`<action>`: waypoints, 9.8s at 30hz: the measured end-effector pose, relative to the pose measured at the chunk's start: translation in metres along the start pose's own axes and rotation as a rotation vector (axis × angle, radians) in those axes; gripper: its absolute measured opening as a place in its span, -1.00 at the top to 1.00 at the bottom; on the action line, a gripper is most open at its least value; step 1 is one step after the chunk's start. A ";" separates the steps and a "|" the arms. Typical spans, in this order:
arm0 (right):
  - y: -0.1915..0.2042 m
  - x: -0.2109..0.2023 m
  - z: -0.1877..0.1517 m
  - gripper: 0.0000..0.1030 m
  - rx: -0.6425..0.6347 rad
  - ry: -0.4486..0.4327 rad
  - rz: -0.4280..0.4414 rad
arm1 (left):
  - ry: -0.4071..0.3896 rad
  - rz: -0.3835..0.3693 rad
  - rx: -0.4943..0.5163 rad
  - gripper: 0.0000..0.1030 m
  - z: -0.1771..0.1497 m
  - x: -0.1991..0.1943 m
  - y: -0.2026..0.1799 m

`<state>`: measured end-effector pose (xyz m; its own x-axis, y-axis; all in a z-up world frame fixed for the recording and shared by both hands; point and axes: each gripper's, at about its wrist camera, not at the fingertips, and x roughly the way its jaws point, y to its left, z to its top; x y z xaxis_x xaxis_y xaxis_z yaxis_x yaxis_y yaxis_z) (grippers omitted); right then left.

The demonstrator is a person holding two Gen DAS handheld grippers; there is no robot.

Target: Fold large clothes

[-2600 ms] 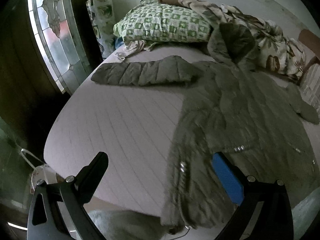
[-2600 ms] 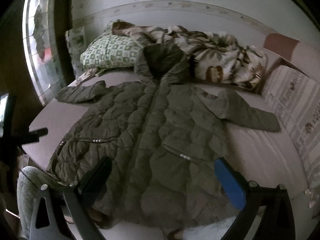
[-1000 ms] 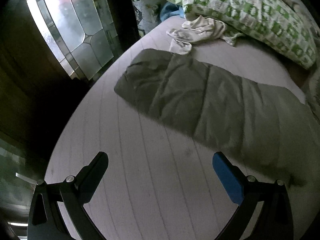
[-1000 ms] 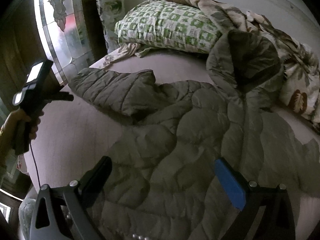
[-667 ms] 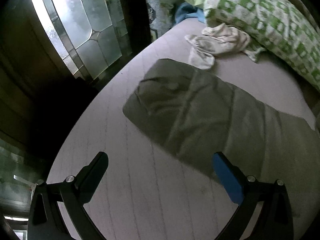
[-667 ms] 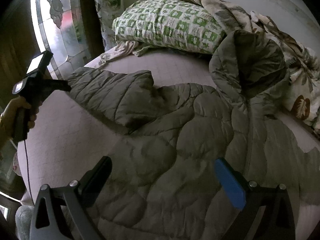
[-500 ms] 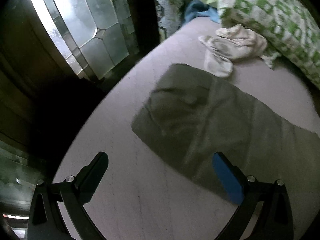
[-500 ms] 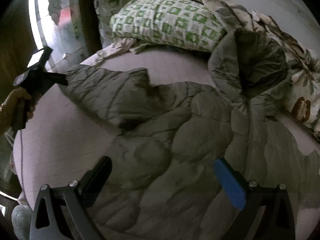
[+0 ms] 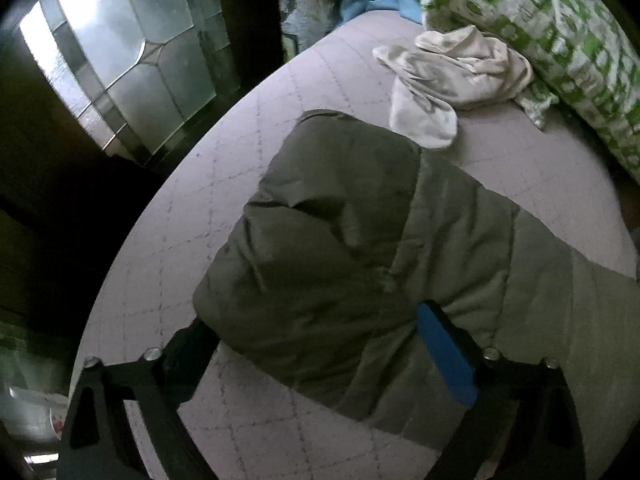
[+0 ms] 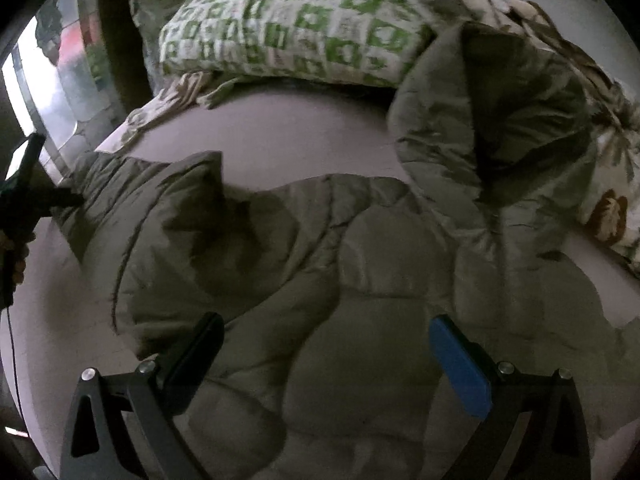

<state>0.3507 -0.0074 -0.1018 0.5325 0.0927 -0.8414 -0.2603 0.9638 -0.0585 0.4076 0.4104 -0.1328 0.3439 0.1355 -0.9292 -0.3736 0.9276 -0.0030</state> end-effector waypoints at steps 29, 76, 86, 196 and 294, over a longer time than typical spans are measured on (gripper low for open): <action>-0.010 0.018 0.005 -1.00 0.034 0.058 -0.061 | -0.267 -0.063 0.172 0.79 -0.054 -0.183 -0.038; -0.286 -0.129 -0.235 -1.00 0.460 0.009 -0.185 | -0.044 -0.549 0.745 -0.26 -0.281 -0.203 -0.513; -0.282 -0.118 -0.201 -1.00 0.495 -0.009 -0.067 | -0.121 -0.557 0.568 -0.43 -0.216 -0.221 -0.400; -0.203 -0.160 -0.044 0.70 0.276 -0.225 0.168 | -0.185 -0.238 0.439 -0.90 -0.241 -0.185 -0.260; -0.265 -0.061 -0.107 -0.52 0.341 0.030 0.061 | -0.184 -0.183 0.530 -0.60 -0.223 -0.136 -0.321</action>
<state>0.3006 -0.2952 -0.0922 0.4993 0.1501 -0.8533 -0.0038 0.9853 0.1711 0.2889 0.0165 -0.0879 0.5237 -0.0289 -0.8514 0.1713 0.9826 0.0720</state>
